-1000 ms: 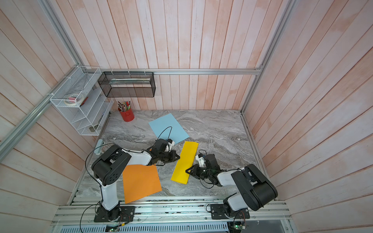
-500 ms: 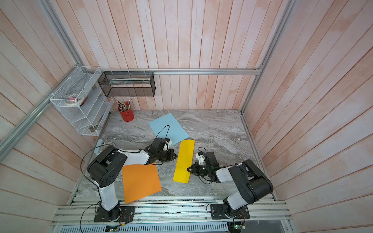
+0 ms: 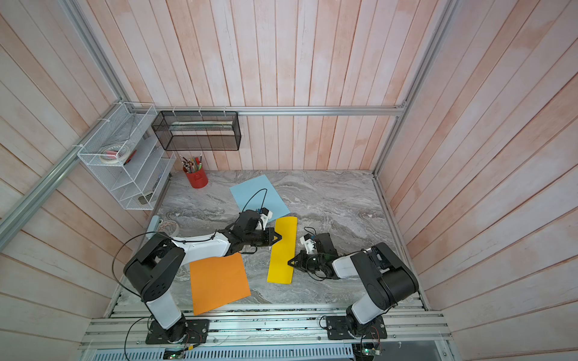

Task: Fold the rectangular paper in half along the long edge
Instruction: Fold the paper at the center of the board.

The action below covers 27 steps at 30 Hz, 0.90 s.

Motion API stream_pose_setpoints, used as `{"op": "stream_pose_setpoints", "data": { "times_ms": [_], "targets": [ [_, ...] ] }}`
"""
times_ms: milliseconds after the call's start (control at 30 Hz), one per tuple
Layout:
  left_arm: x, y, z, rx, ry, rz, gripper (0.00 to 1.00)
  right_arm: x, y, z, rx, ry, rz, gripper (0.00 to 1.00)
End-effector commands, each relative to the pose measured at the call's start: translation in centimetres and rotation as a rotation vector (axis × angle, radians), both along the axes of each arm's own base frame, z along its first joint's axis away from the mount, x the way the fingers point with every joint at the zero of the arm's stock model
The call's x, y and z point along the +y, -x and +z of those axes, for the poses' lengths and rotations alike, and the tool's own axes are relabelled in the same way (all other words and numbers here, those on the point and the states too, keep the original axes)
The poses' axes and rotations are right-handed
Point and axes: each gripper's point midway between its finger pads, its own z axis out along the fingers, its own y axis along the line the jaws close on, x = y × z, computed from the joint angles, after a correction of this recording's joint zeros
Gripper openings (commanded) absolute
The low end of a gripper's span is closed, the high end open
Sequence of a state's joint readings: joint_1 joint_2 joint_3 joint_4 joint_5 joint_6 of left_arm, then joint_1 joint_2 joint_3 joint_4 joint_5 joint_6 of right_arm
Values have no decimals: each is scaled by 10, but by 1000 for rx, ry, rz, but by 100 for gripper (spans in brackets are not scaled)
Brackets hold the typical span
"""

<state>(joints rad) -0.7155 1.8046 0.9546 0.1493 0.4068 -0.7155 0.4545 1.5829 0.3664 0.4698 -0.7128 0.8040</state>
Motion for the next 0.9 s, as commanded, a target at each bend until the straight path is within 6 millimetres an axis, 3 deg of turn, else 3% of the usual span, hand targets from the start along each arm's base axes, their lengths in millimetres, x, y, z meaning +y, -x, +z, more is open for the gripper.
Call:
{"op": "stream_pose_setpoints", "data": {
  "times_ms": [0,267,400,600,733,867],
  "targets": [
    [-1,6,-20,39,-26,5,0,-1,1,-4,11,15,17,4],
    [6,18,-52,107,-42,12,0,-6,4,-9,28,40,13,23],
    [8,21,-58,120,-44,12,0,-10,-2,-3,14,62,6,24],
    [10,26,-63,135,-38,17,0,-28,-30,25,-63,108,-35,25],
    [10,27,-65,137,-32,18,0,-26,-51,46,-124,107,-39,14],
    [8,28,-69,150,-28,11,0,-11,-63,50,-115,39,-7,2]
  ]
}}
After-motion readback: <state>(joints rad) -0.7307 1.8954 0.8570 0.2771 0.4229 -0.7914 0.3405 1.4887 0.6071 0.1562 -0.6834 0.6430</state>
